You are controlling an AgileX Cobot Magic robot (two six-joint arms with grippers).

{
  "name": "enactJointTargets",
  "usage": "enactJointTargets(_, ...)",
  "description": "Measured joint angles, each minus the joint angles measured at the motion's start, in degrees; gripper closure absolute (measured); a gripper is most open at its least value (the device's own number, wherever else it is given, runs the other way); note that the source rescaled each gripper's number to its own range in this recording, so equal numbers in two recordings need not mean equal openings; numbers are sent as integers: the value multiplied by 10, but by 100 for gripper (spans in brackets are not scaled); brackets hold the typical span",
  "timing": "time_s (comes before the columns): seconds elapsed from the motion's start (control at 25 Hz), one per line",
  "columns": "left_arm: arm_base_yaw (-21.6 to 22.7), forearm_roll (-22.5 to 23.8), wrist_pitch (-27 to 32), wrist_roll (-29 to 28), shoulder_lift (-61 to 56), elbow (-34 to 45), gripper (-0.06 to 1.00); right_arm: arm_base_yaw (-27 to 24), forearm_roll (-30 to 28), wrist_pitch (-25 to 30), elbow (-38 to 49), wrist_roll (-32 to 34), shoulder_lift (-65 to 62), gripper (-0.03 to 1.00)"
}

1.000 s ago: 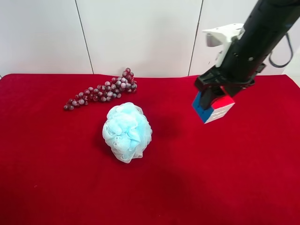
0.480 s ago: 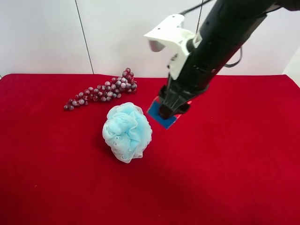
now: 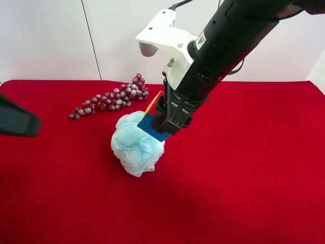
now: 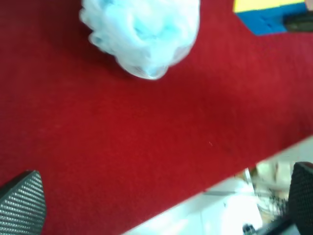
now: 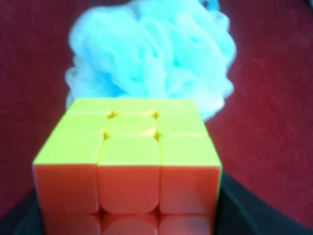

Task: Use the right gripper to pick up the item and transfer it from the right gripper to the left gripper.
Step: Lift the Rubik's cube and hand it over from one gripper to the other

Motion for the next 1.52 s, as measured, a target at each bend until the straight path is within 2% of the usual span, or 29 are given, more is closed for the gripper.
enactJointTargets(0.32, -53, -18, -2, 12, 157, -78, -6, 0, 89, -16, 0, -90, 0, 97)
enactJointTargets(0.6, -55, -102, -19, 53, 236, -87, -6, 0, 123, -49, 0, -130, 0, 97)
enactJointTargets(0.8, -55, -146, -47, 71, 271, -87, -6, 0, 131, -54, 0, -134, 1, 97)
enactJointTargets(1.08, -56, -230, -69, 114, 310, -87, -6, 0, 135, -54, 0, -134, 1, 97)
enactJointTargets(1.52, -61, -240, -74, 122, 360, -87, -6, 0, 141, -57, 0, -137, 1, 97)
